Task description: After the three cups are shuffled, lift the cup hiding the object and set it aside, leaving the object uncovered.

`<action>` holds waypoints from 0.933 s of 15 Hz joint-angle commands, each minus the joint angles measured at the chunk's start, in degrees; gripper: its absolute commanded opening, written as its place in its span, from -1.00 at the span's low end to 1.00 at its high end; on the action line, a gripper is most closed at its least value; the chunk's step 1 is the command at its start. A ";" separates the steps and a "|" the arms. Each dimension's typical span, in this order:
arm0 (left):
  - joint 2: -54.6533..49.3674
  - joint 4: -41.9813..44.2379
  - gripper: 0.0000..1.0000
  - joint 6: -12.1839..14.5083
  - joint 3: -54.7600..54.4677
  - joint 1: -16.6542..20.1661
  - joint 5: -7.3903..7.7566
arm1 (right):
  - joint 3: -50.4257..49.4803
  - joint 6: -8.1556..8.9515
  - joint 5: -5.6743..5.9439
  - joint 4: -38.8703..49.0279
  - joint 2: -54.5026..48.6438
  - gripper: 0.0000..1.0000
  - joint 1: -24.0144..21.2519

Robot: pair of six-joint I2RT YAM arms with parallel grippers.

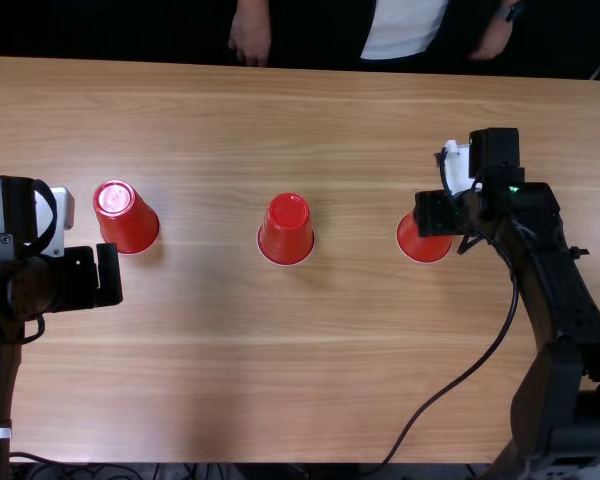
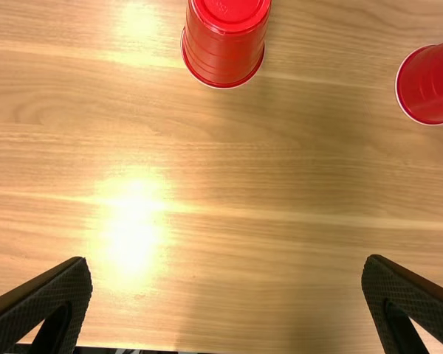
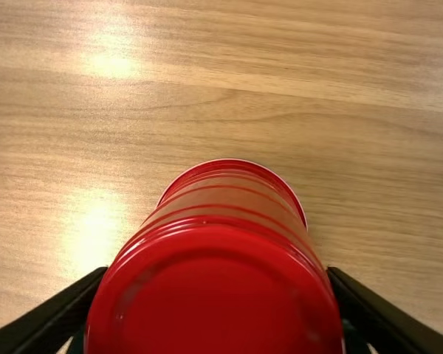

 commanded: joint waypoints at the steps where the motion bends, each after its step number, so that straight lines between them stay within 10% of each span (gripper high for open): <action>1: 0.73 0.09 1.00 0.26 -0.70 -0.21 -0.14 | -1.38 0.23 -0.22 0.13 1.14 -0.26 0.72; 14: 0.20 0.09 1.00 0.15 -1.31 -0.12 -0.04 | -5.42 0.65 -0.12 -0.71 -26.28 -0.40 -1.92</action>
